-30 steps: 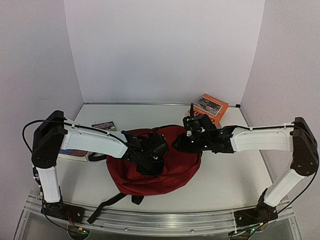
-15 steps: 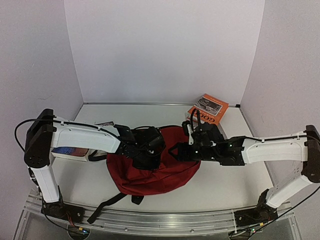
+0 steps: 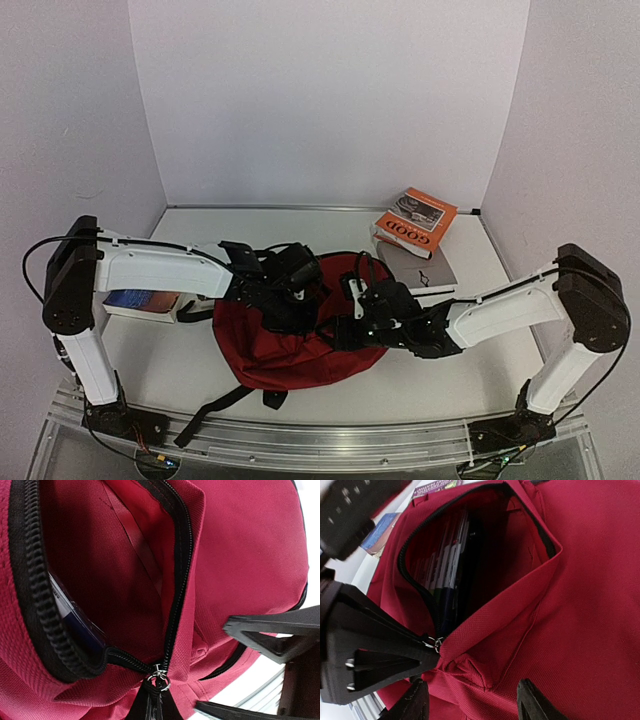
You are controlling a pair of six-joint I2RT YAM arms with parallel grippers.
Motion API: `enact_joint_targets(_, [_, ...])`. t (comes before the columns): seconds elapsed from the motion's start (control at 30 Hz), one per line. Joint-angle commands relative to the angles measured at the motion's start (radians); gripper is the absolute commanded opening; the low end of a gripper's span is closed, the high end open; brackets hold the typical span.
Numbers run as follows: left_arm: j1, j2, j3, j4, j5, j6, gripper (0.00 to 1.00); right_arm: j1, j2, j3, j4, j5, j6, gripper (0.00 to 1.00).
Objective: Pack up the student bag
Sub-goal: Zip the student bag at the center of the board.
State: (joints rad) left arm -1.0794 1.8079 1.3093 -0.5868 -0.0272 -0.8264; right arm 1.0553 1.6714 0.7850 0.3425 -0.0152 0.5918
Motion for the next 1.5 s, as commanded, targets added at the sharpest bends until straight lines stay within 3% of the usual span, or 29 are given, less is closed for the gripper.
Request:
enact_joint_targets(0.0, [0.015,-0.073,0.010,0.011,-0.004,0.017,0.00,0.012,0.053,0.040,0.083,0.042,-0.042,0.56])
enact_joint_targets(0.2, [0.030,-0.088,-0.007,0.031,0.008,0.020,0.00,0.024,0.116,0.059,0.111,0.025,-0.066,0.45])
enact_joint_targets(0.43, [0.064,-0.125,-0.040,0.074,0.048,0.021,0.00,0.027,0.148,0.087,0.118,0.023,-0.034,0.01])
enact_joint_targets(0.77, [0.175,-0.190,-0.101,0.175,0.188,0.059,0.00,0.028,0.063,-0.020,0.110,-0.025,0.016,0.00])
enact_joint_targets(1.07, [0.226,-0.146,-0.011,0.100,0.178,0.150,0.00,0.045,0.041,-0.061,0.083,-0.100,-0.027,0.00])
enact_joint_targets(1.47, [0.296,-0.175,0.017,0.051,0.153,0.206,0.00,0.080,0.018,-0.064,0.013,-0.091,-0.049,0.00])
